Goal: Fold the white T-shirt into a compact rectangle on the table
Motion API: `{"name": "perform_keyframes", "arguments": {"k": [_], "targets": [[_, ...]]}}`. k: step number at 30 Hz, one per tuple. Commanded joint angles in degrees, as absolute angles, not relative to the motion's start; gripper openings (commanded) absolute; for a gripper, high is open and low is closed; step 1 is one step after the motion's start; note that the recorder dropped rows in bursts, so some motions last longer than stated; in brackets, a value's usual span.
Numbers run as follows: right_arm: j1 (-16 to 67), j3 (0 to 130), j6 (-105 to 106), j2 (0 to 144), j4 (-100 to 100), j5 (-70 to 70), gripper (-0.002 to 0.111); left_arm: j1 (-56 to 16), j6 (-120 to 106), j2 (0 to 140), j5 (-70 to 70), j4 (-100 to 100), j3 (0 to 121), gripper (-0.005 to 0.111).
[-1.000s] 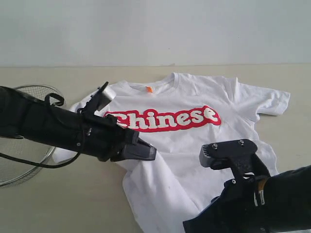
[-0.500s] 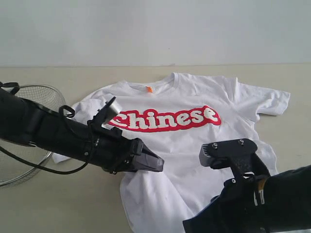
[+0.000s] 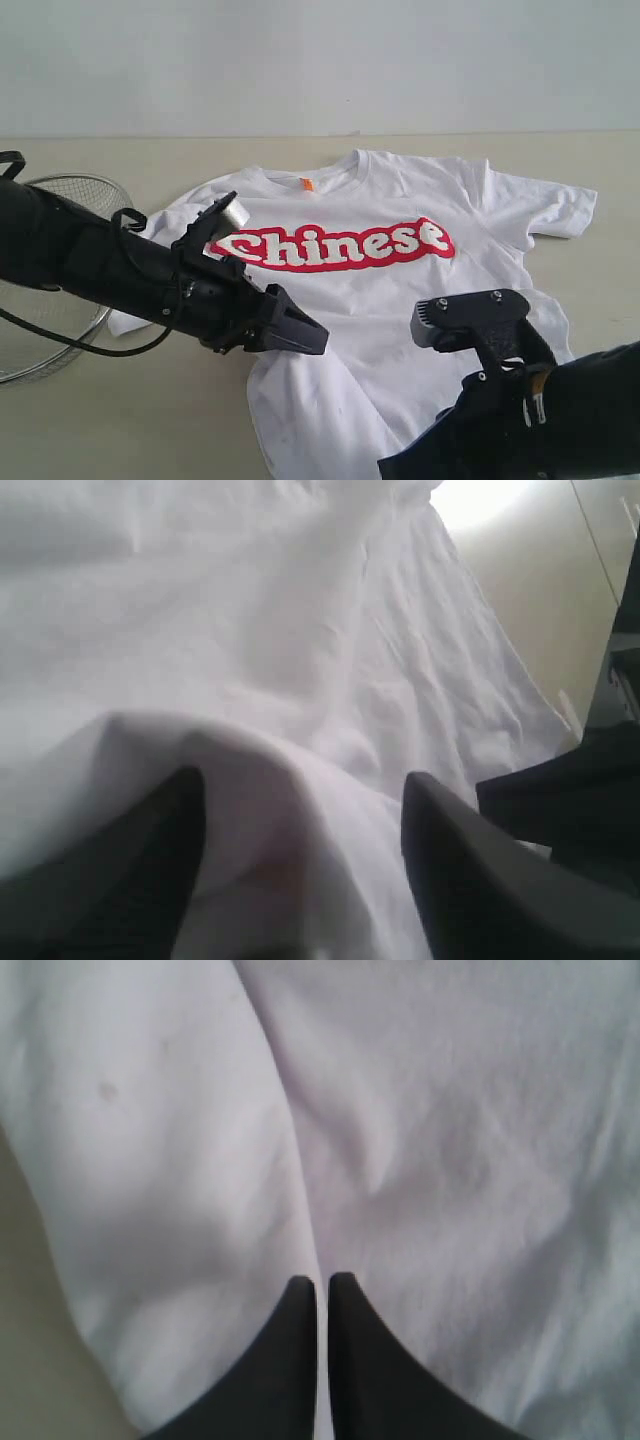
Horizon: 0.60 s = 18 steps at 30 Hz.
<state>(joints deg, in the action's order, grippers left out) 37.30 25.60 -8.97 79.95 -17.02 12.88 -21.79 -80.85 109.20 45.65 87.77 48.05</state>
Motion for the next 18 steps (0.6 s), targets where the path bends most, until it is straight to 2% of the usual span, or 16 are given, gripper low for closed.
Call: {"name": "perform_keyframes", "arguments": {"k": [1,12,18], "targets": [[37.1,25.3,-8.2,80.0,-17.0,13.3,0.000,-21.7,-80.3,107.3,44.5,85.8,48.2,0.056],[37.1,25.3,-8.2,80.0,-17.0,14.0,0.000,-18.7,-71.9,105.5,44.4,67.0,48.2,0.056],[37.1,25.3,-8.2,80.0,-17.0,14.0,0.000,-17.3,-71.9,105.5,48.8,65.3,48.2,0.056]]}}
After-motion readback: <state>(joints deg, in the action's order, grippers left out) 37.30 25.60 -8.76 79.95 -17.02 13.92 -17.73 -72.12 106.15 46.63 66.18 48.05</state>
